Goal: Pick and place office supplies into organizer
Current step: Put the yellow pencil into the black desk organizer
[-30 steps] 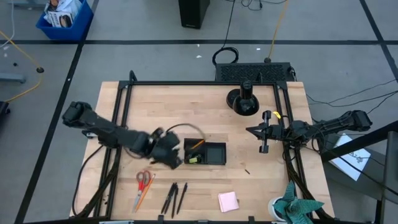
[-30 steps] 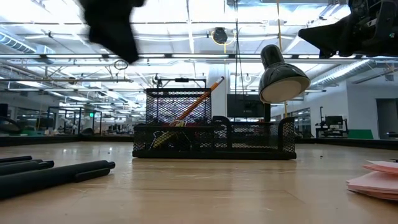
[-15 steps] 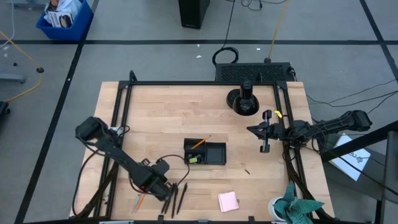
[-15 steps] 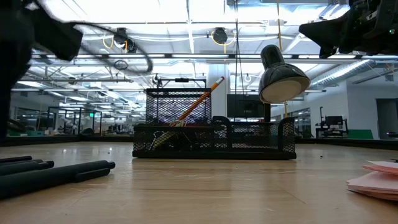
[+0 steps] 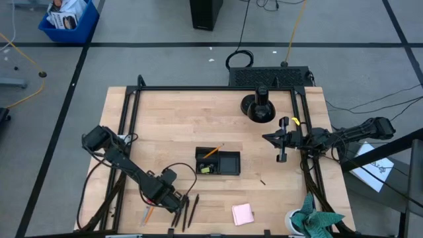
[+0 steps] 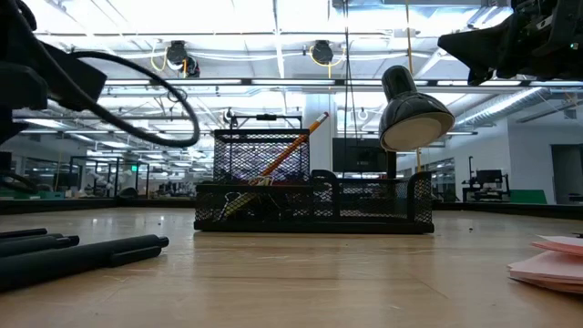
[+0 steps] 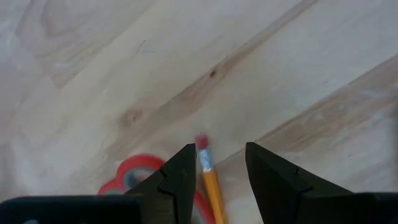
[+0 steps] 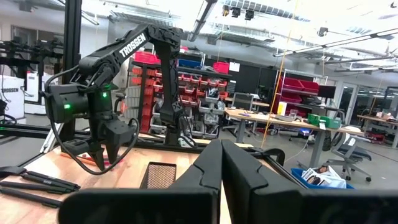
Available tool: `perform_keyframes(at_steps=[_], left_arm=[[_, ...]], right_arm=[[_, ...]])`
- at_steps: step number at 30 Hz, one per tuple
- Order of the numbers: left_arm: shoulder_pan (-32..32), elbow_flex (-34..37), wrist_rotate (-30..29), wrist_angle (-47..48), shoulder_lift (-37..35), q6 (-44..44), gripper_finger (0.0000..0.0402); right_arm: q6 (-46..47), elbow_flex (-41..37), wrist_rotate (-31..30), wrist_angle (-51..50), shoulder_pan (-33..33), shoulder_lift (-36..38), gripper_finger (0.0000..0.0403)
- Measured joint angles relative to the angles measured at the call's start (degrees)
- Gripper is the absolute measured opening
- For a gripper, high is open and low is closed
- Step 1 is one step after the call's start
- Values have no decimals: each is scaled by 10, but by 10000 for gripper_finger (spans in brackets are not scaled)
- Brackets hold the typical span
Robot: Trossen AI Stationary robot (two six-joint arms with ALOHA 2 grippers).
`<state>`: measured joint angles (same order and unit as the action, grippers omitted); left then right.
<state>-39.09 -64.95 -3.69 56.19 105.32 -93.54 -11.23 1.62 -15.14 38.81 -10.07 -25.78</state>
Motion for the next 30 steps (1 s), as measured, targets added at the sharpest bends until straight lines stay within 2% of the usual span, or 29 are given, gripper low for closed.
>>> perform_keyframes(at_steps=[7, 15, 30], left_arm=[[-16, 14, 9, -13, 0, -22, 145], [-31, 81, 0, -124, -8, -52, 145], [-55, 63, 4, -126, -2, -60, 145]], right_arm=[[0, 0, 0, 0, 0, 0, 0], [1, 0, 0, 0, 0, 0, 0], [7, 0, 0, -1, 0, 0, 0]])
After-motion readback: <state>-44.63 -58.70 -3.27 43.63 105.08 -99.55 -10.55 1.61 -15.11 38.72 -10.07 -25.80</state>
